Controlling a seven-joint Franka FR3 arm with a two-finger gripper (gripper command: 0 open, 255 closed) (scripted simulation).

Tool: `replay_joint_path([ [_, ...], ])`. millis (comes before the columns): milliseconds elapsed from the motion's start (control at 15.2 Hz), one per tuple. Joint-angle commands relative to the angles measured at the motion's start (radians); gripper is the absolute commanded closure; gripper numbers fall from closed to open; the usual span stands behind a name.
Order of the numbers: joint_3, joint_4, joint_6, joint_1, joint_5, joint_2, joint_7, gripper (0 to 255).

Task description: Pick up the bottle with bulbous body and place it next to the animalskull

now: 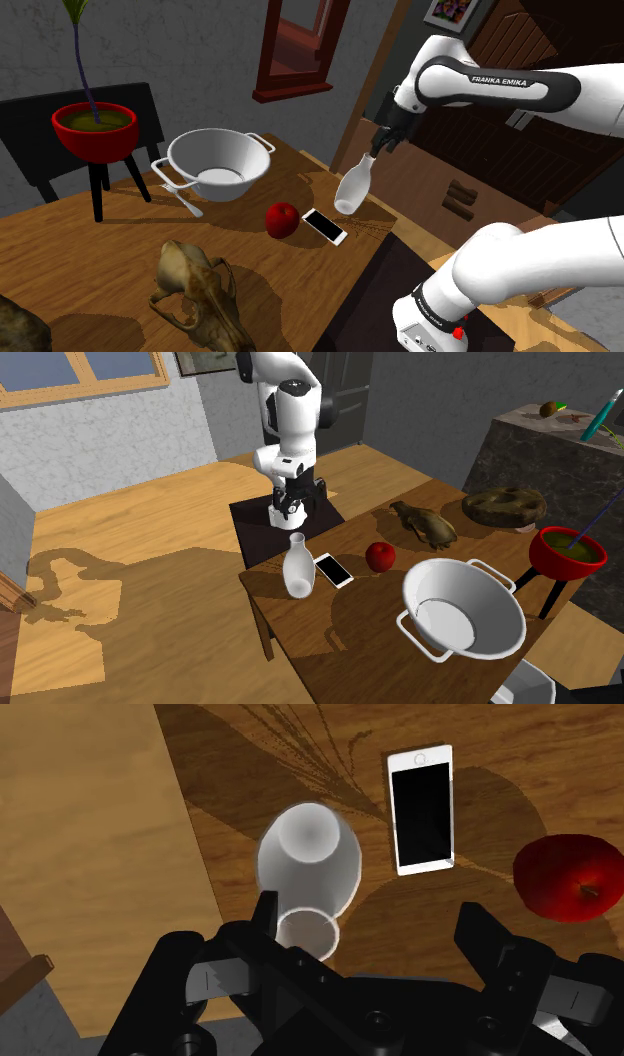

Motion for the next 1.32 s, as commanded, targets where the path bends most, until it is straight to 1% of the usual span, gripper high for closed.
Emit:
replay_joint_path([
  [0,-0.023,-0.004,0.075,-0.007,-0.007,0.058,-0.018,0],
  [132,-0.042,0.006,0.139,-0.012,-0.008,0.123,-0.035,0],
  [198,-0.046,0.008,0.151,-0.013,-0.008,0.136,-0.038,0],
  [660,-0.055,-0.059,0.263,-0.012,-0.007,0.181,-0.041,0],
  [1188,-0.055,-0.059,0.263,-0.012,-0.007,0.181,-0.041,0],
  [1254,-0.055,-0.059,0.263,-0.012,-0.007,0.181,-0.041,255],
])
